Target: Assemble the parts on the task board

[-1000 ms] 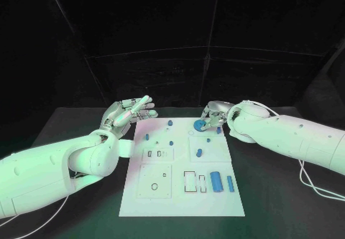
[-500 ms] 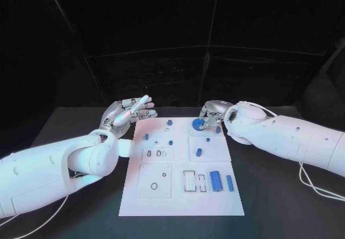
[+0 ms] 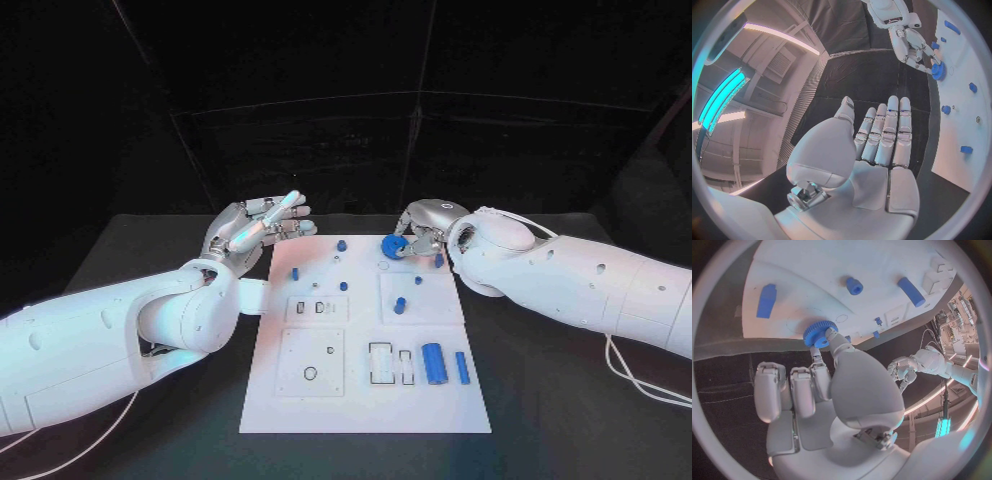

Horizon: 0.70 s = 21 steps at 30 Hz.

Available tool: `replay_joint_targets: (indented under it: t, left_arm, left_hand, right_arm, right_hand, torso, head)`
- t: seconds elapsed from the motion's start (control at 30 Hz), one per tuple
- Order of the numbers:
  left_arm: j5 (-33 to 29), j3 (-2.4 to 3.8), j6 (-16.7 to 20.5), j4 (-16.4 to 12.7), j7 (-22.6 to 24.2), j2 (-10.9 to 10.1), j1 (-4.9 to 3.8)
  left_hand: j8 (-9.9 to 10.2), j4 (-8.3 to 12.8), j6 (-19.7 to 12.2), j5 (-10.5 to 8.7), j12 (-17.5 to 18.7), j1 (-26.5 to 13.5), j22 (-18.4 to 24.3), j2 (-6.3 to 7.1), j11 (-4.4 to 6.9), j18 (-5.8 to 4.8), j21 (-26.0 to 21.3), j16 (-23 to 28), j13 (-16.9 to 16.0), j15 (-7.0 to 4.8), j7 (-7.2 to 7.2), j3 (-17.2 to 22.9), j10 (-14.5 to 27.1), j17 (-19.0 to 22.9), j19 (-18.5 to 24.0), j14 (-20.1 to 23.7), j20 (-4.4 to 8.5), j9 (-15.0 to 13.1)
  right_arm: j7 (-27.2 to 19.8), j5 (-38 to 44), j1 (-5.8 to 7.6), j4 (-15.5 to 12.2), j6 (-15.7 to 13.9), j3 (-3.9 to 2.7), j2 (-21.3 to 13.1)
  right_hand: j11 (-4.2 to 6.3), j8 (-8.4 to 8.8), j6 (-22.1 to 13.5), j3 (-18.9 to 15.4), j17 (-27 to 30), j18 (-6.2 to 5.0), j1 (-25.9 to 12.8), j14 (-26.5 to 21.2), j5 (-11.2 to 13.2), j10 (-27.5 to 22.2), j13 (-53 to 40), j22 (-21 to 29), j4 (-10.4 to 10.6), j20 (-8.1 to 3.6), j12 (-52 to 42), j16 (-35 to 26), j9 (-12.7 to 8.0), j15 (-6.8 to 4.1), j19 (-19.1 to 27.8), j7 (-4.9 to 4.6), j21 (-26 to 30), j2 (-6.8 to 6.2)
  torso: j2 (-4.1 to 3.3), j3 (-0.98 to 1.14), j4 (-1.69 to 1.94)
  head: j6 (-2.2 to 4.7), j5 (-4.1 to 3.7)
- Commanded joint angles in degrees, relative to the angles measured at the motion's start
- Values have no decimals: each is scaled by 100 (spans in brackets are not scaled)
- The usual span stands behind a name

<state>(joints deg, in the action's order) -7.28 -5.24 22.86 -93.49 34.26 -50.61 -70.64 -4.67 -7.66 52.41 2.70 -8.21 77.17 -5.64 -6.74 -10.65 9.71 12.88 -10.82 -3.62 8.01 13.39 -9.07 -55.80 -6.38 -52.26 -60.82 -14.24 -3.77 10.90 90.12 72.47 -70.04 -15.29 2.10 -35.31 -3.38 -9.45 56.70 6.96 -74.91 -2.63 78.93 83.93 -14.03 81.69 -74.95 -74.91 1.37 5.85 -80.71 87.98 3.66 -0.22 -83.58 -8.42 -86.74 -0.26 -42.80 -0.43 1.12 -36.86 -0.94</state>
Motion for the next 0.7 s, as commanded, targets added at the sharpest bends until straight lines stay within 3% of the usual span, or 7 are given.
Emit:
replay_joint_targets:
  t: [0.03, 0.37, 0.7]
  left_arm:
    - [29, 5, -88, 0, 4, 4, -9]
    - [29, 4, -101, 3, -12, 1, -9]
    - [29, 5, -99, -4, -16, -1, -10]
  left_hand:
    - [40, 37, 53, 30, 17, 71, 10, -9, 10, 81, -11, 28, 1, -10, 9, -7, -36, -6, -49, -31, -6, 1]
    - [47, 47, 50, 30, 25, 73, 14, -7, 8, 80, -15, 35, 3, -9, 13, -7, -31, -7, -52, -33, -5, 3]
    - [51, 56, 48, 30, 29, 76, 16, -4, 7, 80, -18, 39, 3, -9, 15, -7, -28, -8, -54, -34, -5, 3]
  right_arm:
    - [37, 110, 10, -153, -402, -5, -35]
    - [170, 136, 12, -548, -526, -8, 37]
    - [170, 142, 13, -396, -347, -4, 488]
  right_hand:
    - [5, 25, 91, 56, -1013, 76, -67, 502, -39, 47, -348, -700, 0, 6, -30, 27, 16, -37, -47, 25, -31, -22]
    - [6, 68, 118, 152, -1018, 87, -158, 503, 35, 58, -360, -750, 15, 3, -30, 29, 16, -39, -82, 26, -50, -80]
    - [7, 87, 128, 202, -1011, 89, -184, 502, 73, 62, -364, -756, 19, 2, -28, 26, 16, -39, -86, 27, -52, -86]
  torso:
    - [1, -1, 5]
    - [1, -4, 13]
    - [-4, -6, 18]
  head:
    - [-1, 11]
    - [5, 39]
    - [-12, 95]
